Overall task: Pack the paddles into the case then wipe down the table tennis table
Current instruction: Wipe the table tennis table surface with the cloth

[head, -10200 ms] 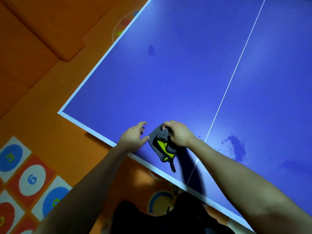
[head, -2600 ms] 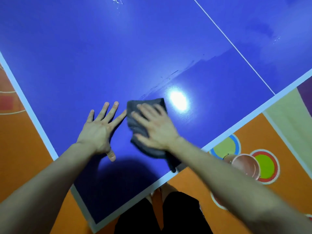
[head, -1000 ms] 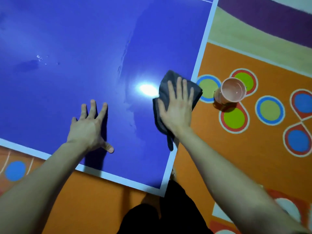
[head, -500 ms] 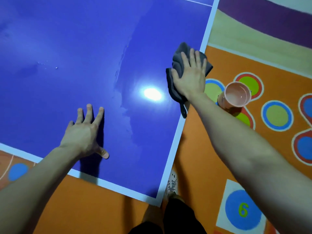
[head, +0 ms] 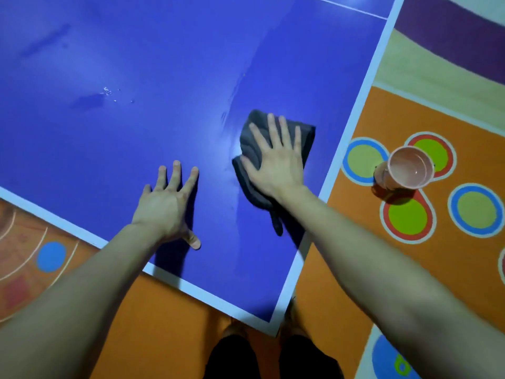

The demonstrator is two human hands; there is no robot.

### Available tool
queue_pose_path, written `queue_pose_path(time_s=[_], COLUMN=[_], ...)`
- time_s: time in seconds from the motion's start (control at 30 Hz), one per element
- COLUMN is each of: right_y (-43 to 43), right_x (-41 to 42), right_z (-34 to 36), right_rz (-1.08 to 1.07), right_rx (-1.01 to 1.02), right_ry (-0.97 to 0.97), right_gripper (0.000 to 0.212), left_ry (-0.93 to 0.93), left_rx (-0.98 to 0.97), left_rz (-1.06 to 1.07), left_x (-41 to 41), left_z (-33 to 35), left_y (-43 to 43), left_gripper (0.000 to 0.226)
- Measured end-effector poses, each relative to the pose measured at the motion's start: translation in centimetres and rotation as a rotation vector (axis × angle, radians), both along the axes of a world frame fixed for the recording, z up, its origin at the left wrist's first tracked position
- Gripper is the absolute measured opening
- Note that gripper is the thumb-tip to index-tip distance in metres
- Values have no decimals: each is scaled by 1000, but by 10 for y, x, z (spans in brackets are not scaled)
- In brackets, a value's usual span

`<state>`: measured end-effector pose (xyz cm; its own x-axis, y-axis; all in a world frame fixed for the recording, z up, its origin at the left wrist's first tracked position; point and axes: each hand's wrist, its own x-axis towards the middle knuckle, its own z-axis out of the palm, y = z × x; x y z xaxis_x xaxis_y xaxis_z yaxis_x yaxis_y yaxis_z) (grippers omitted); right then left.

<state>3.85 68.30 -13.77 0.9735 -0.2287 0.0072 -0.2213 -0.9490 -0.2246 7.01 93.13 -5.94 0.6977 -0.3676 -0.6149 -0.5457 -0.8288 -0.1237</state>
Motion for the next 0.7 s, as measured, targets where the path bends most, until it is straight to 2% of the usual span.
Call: queue_pose_path(time_s=[0.1, 0.17, 0.23, 0.33, 0.4, 0.47, 0.53, 0.7], right_y=[-15, -11, 12, 92, 148, 170, 157, 94], right_x=[62, 59, 27, -70, -133, -156, -124, 43], right_z=[-2, -4, -2, 6, 13, 13, 9, 2], right_rz=[-68, -61, -36, 56, 141, 156, 111, -267], right_rx=[-19, -45, -35, 51, 68, 35, -15, -67], right_ry=[17, -23, -60, -39, 8, 59, 50, 42], right_gripper=[82, 80, 78, 76, 79, 82, 82, 81], left_ry=[-14, -18, -5, 37, -6, -54, -41, -10], left_rx=[4, 4, -7, -67, -94, -65, -24, -22], left_rz=[-9, -36, -81, -142, -243, -326, -346, -411], left_x=[-1, -1, 3, 19, 33, 43, 51, 60], left_z=[2, 4, 10, 20, 23, 21, 16, 2], left_y=[1, 2, 3, 18, 37, 57, 73, 85], left_gripper=[185, 184, 182, 173, 168, 171, 176, 178])
